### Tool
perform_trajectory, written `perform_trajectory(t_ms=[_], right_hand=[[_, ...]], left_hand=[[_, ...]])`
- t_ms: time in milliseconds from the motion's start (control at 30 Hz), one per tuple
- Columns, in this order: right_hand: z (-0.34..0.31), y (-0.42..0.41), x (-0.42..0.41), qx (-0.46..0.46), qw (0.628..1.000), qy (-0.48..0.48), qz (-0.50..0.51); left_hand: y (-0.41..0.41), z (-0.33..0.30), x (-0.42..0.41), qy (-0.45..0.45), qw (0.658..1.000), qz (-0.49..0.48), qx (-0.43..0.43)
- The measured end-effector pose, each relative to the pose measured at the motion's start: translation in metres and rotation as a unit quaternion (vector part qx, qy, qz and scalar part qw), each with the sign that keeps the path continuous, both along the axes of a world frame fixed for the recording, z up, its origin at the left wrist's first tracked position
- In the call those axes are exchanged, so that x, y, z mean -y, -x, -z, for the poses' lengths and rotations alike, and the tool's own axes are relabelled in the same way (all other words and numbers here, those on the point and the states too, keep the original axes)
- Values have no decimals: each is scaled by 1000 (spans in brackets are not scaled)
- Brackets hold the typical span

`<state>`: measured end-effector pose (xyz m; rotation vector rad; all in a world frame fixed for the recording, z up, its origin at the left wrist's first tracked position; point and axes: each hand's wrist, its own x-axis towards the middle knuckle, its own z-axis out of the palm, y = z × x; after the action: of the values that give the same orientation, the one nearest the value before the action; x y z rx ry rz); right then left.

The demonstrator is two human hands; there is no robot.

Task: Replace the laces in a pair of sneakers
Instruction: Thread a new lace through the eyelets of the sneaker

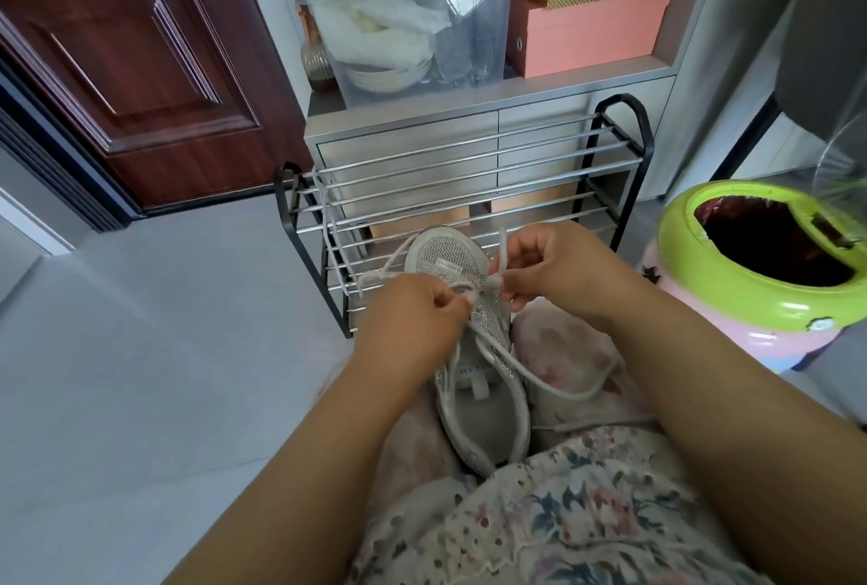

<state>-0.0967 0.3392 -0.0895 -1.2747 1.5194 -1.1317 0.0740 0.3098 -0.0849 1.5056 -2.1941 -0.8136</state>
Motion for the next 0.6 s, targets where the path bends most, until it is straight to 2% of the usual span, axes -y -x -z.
perform_trajectory(t_ms=[133, 267, 367, 500, 600], right_hand=[[3, -7, 1, -29, 1000, -9, 4], [3, -10, 0, -76, 997, 0, 12], [4, -12, 0, -115, 993, 5, 20], [4, -11, 1, -221, 974, 26, 38], [6, -12, 1, -199, 979, 28, 40]], left_hand=[[4, 6, -5, -46, 999, 6, 18], [6, 7, -7, -142, 985, -17, -96], [6, 7, -11, -176, 967, -44, -177], [7, 8, -12, -201, 951, -56, -226], [6, 7, -13, -205, 949, -51, -235]])
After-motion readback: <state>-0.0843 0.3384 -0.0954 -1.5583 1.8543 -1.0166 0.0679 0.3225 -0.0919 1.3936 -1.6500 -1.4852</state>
